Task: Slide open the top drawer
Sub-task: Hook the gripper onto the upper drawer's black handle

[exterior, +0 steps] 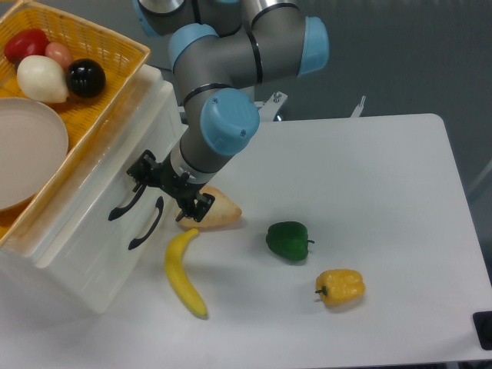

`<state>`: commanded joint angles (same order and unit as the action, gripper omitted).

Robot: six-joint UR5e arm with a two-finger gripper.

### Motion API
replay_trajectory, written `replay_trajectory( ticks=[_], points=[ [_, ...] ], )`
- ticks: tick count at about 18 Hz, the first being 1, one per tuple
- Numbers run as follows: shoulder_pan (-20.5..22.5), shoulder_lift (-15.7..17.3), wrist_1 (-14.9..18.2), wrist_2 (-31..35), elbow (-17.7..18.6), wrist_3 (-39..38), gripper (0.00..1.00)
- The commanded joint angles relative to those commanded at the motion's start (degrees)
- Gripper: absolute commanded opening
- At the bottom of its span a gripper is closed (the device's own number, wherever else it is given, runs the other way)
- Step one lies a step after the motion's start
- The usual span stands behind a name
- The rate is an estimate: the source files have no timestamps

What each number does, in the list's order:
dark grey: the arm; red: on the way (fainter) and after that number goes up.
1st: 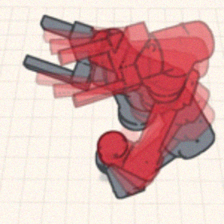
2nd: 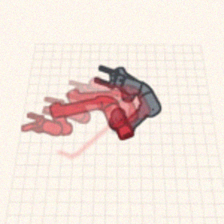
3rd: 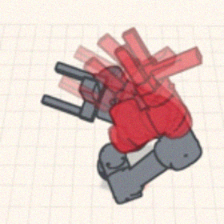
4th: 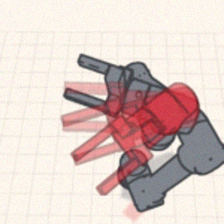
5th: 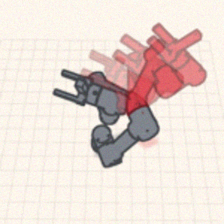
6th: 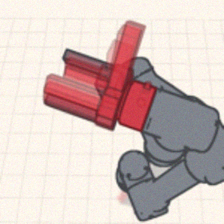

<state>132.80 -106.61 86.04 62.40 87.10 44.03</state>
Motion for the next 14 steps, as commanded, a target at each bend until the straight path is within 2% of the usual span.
replay_trajectory(
  ticks=[14],
  points=[
    [-0.7, -0.9, 0.0, -0.2, 0.2, 0.1, 1.0]
  ],
)
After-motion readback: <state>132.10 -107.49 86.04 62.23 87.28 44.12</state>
